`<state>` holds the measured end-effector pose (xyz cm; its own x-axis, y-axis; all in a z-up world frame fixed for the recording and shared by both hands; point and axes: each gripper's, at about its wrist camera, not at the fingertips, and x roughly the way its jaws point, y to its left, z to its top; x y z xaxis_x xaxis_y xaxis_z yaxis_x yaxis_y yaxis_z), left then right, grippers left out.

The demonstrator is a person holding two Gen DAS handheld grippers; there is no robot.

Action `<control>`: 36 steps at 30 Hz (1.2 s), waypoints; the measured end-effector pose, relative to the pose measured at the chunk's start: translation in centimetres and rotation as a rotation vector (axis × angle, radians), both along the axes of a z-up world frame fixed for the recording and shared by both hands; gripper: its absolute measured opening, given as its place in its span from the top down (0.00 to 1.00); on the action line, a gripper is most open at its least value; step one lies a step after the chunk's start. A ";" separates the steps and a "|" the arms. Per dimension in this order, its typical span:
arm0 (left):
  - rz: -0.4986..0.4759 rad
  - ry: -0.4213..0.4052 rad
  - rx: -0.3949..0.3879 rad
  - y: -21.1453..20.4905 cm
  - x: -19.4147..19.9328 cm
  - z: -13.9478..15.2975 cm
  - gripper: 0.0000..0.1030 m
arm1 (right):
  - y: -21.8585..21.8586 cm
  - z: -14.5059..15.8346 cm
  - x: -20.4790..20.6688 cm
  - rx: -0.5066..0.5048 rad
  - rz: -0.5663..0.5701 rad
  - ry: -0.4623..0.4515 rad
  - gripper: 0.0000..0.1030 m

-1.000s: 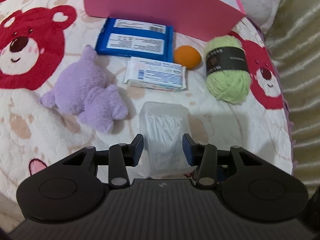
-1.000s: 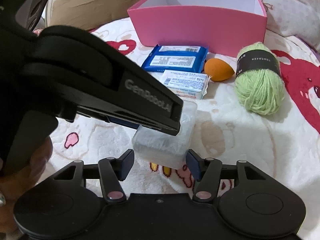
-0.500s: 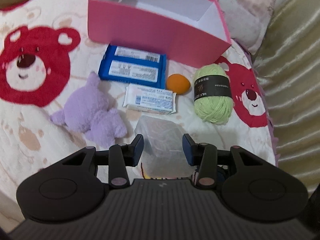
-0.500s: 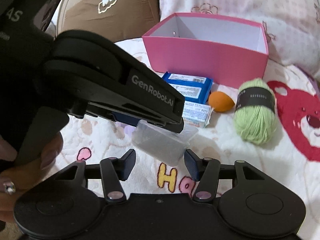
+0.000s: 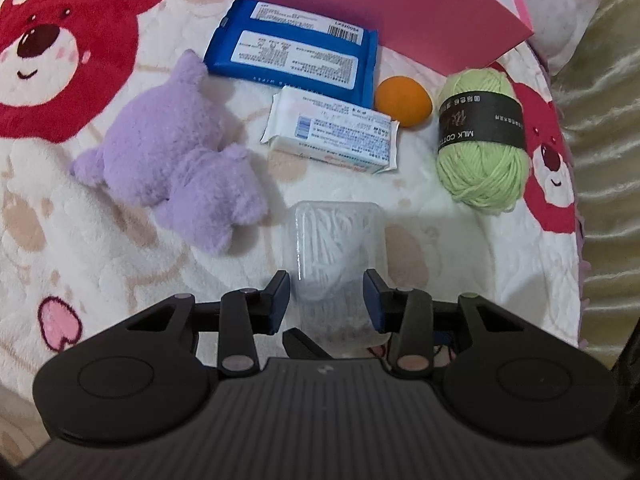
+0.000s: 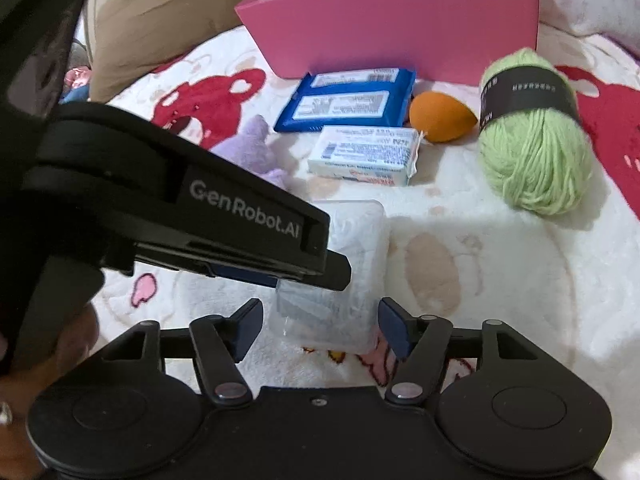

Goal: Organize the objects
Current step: 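Lift the floss box with the left gripper and carry it over the pink box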

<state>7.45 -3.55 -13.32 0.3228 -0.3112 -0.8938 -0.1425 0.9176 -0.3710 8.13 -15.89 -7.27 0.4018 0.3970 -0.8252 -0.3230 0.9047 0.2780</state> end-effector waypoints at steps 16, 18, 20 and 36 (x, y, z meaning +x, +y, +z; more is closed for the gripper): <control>-0.090 -0.124 0.010 -1.2 -1.1 3.7 0.62 | 0.2 3.1 -1.4 -0.068 -0.030 -0.077 0.35; -0.094 -0.141 -0.008 -1.0 -1.2 4.8 0.62 | -0.2 4.3 -1.3 -0.054 -0.034 -0.086 0.35; -0.097 -0.158 -0.031 -0.6 -1.2 5.8 0.62 | -0.5 5.6 -1.3 -0.046 -0.030 -0.101 0.35; -0.136 -0.184 -0.026 1.5 4.6 15.3 0.62 | -0.6 14.6 4.3 -0.010 0.053 -0.141 0.35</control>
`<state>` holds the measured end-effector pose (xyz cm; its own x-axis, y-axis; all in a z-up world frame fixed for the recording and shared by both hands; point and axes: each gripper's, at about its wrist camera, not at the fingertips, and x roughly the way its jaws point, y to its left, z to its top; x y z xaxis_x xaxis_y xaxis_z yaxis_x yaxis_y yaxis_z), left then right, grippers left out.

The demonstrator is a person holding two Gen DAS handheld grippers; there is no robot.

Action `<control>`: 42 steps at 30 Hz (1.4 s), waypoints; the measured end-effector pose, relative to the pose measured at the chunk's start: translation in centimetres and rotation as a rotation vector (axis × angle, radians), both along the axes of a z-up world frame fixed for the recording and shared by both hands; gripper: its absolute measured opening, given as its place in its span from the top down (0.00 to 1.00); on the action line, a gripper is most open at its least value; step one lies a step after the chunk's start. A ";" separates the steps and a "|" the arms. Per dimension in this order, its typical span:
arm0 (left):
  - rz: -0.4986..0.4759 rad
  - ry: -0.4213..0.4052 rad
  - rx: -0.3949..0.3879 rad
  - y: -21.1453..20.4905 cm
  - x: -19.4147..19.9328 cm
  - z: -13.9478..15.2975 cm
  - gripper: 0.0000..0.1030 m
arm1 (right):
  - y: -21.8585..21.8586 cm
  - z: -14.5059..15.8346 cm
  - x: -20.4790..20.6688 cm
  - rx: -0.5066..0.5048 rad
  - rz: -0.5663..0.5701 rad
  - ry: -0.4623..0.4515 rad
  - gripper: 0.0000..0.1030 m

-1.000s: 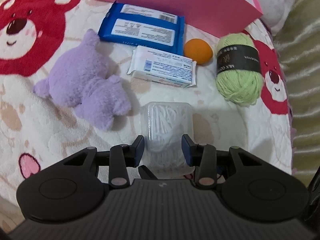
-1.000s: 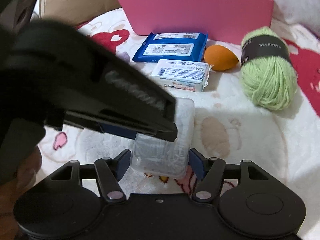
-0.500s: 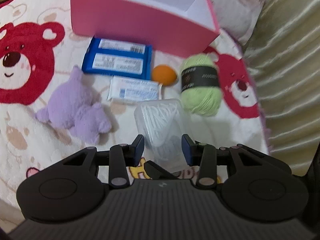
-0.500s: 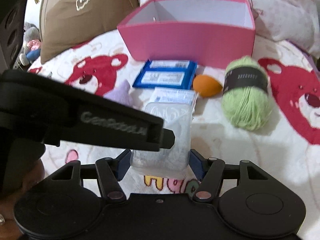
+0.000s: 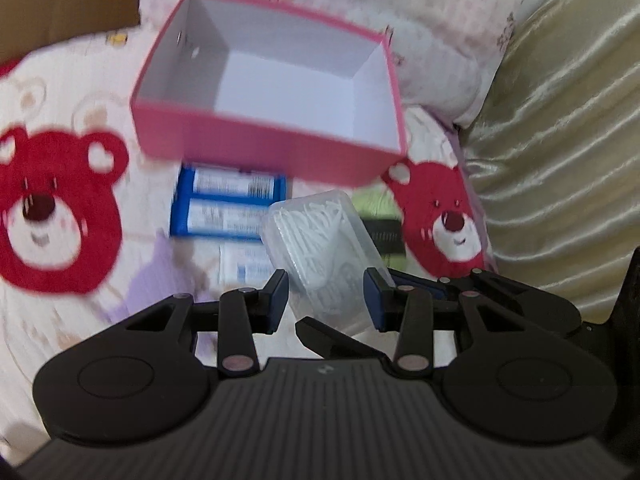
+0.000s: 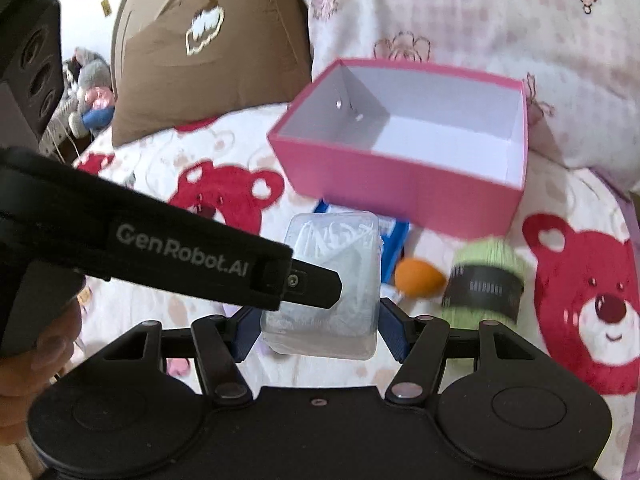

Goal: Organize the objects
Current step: 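Lift the floss box with the left gripper and carry it over the pink box, then lower the floss box into the pink box and open the left gripper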

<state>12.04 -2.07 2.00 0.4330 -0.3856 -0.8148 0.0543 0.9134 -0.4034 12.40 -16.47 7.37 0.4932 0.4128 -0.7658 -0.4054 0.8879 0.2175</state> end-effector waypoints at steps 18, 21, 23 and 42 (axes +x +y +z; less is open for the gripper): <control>0.075 -0.040 -0.004 2.8 14.5 0.4 0.61 | 1.5 1.2 15.9 0.080 -0.128 0.063 0.35; 0.077 -0.085 0.024 3.0 16.0 -1.2 0.61 | 2.1 -0.5 17.8 0.084 -0.123 0.075 0.36; 0.071 -0.098 0.039 3.2 16.8 -2.2 0.61 | 2.8 -1.6 18.5 0.065 -0.120 0.063 0.36; 0.040 -0.141 0.019 3.8 21.2 -8.6 0.70 | 3.4 -8.0 23.1 0.023 -0.125 0.027 0.36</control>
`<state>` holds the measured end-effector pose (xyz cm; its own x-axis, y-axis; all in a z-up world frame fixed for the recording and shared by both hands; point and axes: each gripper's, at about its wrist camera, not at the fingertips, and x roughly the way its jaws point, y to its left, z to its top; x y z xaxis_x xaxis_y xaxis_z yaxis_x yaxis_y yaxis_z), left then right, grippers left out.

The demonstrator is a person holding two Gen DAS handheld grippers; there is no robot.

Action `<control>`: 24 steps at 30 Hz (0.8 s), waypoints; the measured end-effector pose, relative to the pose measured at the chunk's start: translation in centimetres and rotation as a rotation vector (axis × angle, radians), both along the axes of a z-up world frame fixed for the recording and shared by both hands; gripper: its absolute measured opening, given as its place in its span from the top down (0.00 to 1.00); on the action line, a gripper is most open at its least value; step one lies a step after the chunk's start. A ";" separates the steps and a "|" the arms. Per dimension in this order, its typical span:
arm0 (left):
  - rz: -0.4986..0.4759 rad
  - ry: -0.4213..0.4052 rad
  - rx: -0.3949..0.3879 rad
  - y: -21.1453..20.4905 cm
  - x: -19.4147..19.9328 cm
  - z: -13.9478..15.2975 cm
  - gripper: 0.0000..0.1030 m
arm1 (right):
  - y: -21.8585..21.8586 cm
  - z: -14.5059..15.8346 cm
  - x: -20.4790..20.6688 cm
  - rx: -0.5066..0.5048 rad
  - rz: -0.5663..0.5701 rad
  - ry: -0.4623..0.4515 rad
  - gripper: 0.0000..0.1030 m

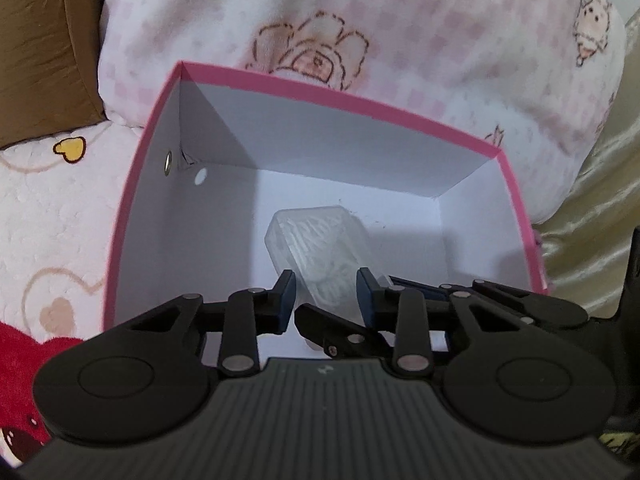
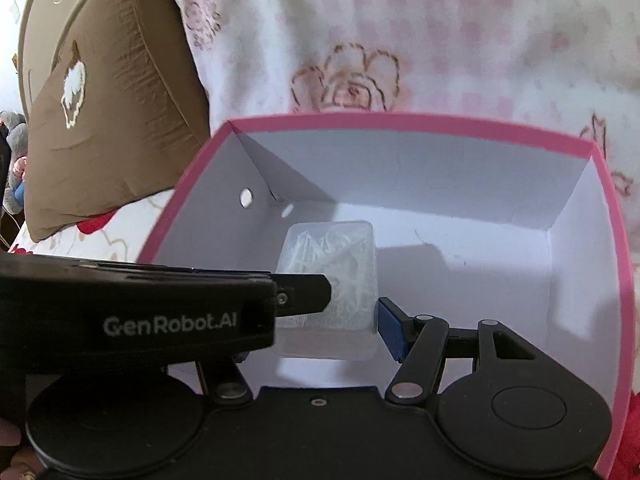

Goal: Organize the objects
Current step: 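Lower the floss box into the pink box and open the left gripper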

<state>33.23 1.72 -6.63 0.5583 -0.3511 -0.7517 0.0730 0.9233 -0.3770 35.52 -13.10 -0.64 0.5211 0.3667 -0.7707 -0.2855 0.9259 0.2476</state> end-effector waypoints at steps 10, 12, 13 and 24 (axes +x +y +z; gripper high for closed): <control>0.040 0.010 0.005 -0.6 0.3 -2.6 0.77 | 0.6 -2.1 1.1 -0.059 -0.017 0.079 0.36; 0.038 0.030 0.001 -0.4 0.4 -2.7 0.77 | 0.6 -2.2 1.3 -0.057 -0.011 0.104 0.35; 0.038 0.029 -0.003 -0.3 0.4 -2.7 0.77 | 0.6 -2.2 1.4 -0.054 -0.006 0.119 0.35; 0.024 0.060 -0.057 0.7 0.4 -2.8 0.78 | -0.1 -1.9 0.1 -0.045 0.000 0.191 0.41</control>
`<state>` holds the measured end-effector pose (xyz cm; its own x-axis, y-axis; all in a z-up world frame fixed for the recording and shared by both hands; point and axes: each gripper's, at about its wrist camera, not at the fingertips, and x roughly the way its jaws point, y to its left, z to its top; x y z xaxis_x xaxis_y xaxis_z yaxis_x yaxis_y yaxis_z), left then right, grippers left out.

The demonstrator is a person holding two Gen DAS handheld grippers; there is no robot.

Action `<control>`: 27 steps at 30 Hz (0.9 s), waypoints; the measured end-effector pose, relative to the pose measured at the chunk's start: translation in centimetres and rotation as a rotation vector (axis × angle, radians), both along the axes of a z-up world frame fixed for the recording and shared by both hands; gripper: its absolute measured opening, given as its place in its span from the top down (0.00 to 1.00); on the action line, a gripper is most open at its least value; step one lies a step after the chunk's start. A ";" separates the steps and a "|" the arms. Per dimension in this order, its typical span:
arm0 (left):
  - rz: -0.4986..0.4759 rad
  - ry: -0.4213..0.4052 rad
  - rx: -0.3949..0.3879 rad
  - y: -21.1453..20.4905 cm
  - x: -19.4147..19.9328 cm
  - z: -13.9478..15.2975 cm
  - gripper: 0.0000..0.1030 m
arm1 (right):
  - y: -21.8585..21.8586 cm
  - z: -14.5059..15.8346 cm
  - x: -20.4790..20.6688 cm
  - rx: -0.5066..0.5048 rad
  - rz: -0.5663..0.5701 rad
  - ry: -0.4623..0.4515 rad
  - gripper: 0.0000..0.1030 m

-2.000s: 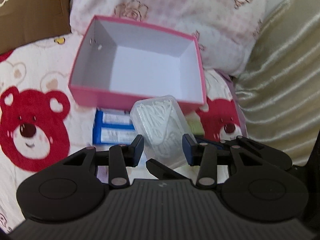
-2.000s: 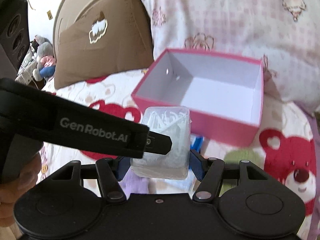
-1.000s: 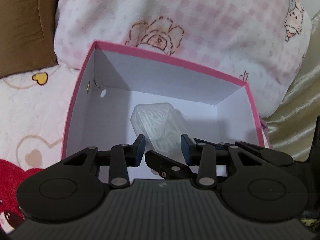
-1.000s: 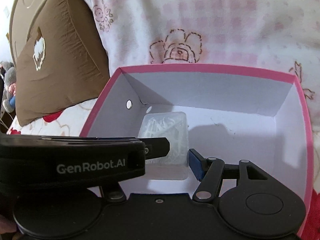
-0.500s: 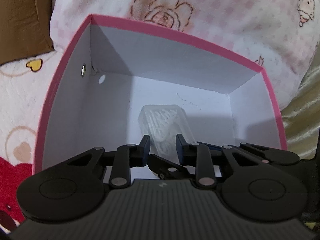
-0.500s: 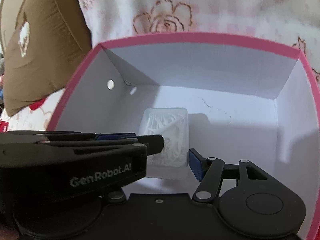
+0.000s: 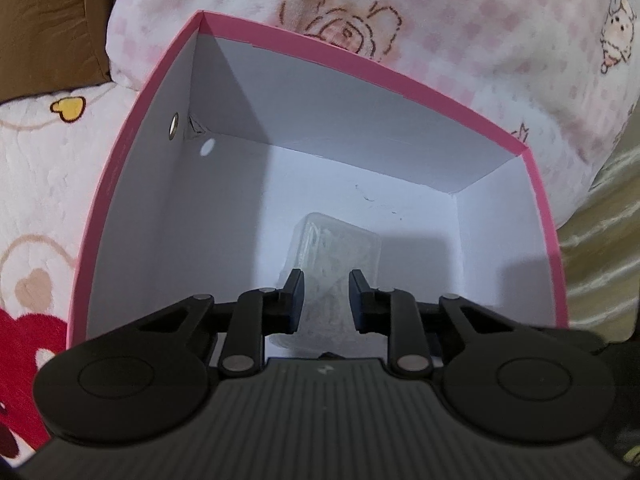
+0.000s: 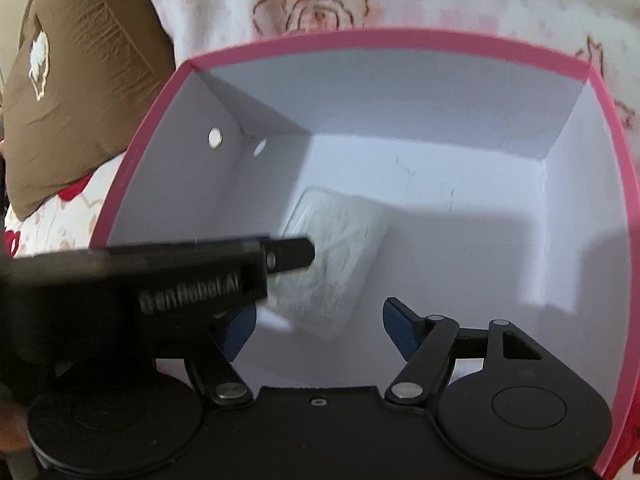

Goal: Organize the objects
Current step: 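Lower the floss box into the pink box and open the left gripper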

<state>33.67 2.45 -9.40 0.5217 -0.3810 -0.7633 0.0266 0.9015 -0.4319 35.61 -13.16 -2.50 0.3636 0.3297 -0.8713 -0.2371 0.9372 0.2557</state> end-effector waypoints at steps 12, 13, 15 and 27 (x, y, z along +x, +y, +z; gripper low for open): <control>-0.019 -0.018 0.024 0.3 -0.9 1.3 0.78 | 2.4 -1.1 -0.2 -0.159 -0.032 -0.063 0.90; -0.024 -0.024 0.033 0.2 -1.1 1.6 0.77 | 2.4 -1.0 -0.3 -0.174 -0.034 -0.080 0.90; -0.035 -0.031 0.051 0.0 -1.6 2.2 0.77 | 2.3 -0.6 -0.4 -0.173 -0.027 -0.097 0.90; -0.094 -0.095 0.193 -0.3 -6.9 9.0 0.74 | 1.3 6.6 -6.6 -0.079 -0.019 -0.195 0.83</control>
